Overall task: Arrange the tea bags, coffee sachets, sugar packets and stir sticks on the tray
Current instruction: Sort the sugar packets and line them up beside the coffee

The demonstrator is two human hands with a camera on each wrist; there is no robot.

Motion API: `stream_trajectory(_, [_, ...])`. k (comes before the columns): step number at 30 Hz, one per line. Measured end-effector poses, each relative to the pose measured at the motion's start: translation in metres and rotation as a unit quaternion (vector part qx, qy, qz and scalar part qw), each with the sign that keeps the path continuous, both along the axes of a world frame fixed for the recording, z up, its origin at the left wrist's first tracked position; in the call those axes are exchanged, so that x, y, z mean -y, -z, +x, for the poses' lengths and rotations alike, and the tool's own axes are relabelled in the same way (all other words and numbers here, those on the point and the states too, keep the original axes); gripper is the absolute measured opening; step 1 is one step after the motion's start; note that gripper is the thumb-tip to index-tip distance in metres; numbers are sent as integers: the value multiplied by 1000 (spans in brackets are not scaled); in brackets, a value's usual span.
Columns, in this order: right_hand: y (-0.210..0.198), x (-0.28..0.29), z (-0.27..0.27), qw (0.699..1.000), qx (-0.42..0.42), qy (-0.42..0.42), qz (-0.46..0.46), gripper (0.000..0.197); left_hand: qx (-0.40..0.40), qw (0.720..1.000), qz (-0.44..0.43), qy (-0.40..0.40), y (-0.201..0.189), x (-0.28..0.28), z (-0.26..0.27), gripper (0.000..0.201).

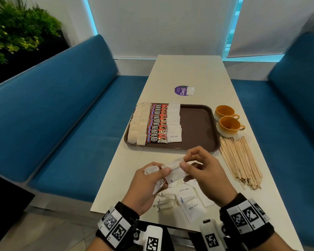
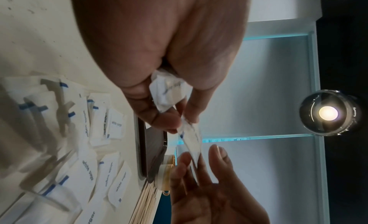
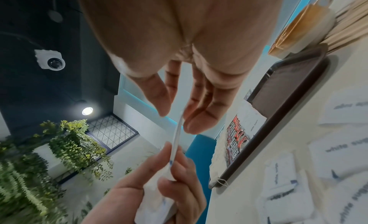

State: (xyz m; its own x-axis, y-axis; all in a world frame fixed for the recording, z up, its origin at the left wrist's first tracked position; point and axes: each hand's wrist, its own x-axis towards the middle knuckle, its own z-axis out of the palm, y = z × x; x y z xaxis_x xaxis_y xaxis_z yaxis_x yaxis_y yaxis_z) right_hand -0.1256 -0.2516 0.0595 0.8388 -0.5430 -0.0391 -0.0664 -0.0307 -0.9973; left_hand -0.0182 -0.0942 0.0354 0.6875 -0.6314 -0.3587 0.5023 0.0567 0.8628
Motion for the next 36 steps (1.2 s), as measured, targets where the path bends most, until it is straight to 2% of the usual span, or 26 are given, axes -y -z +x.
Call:
stream_trajectory(4, [2,3,-5,999,-11,-47,-16,16,-4,1000,3,-19,0,-2,5,22])
stream_trajectory(8, [3,0,-7,998,-9,-53,-14,23,4,1000,-4,-16,-3,-3,6,13])
stream_trajectory(14, [10,-2,-4,997,60,-38,-10,25,95,993,-38,-54,-12,-2,1,12])
stream_trajectory(18, [13,1,-2,995,97,-4,-8,21,120,990,-46,-53,-12,-3,3,24])
stream_trajectory(23, [13,5,-3,996,89,-1,-13,19,105,992,-48,-59,-12,-2,3,26])
stream_trajectory(28, [6,0,-6,998,56,-25,-32,32,82,994,-50,-60,-11,-1,4,13])
stream_trajectory(36, [3,1,-2,996,54,-25,-64,41,36,999,-20,-21,-7,0,9,17])
